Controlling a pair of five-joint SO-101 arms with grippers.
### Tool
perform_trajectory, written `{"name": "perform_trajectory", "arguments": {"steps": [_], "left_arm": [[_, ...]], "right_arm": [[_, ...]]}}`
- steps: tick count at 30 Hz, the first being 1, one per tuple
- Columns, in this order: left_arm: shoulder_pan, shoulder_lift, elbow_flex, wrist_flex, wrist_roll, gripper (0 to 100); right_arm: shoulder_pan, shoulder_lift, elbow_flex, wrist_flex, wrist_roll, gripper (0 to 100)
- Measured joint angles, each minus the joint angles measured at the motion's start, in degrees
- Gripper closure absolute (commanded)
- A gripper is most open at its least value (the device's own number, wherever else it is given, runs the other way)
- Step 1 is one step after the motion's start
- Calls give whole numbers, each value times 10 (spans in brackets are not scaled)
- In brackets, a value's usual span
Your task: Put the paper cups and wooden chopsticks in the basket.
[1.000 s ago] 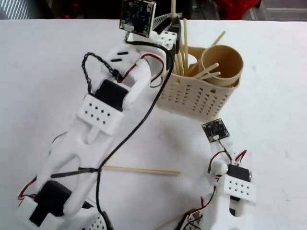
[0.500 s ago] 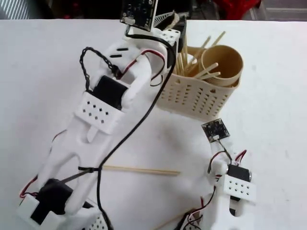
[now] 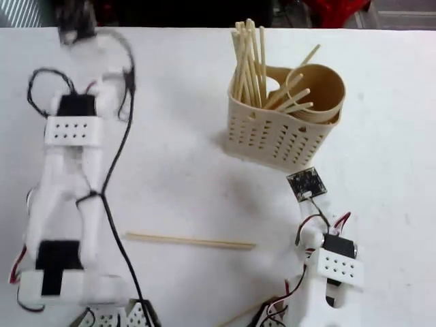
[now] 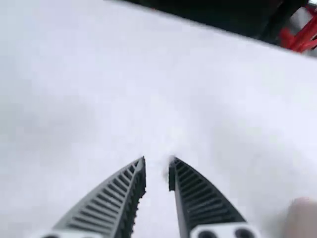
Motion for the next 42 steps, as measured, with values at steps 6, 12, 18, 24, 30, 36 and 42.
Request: {"name": "perform_trajectory", "arguments": {"steps": [6, 12, 18, 24, 30, 36, 42], "left_arm": [[-31, 96, 76, -55, 4, 902], [-29, 120, 76, -63, 4, 902], [-22, 121, 82, -106, 4, 902], [-25, 121, 86, -115, 4, 902], [-44, 121, 86, -115, 4, 902], [-47, 121, 86, -115, 4, 901], [-84, 121, 86, -159, 4, 902]], "right_arm": [[-6, 4, -30, -13, 13, 981], [-86, 15, -183, 147, 54, 980], [-280, 85, -354, 455, 217, 980], [-414, 145, -299, 484, 359, 980], [-502, 156, -271, 455, 388, 980], [-583, 156, -201, 352, 345, 980], [-620, 159, -178, 290, 200, 981]]}}
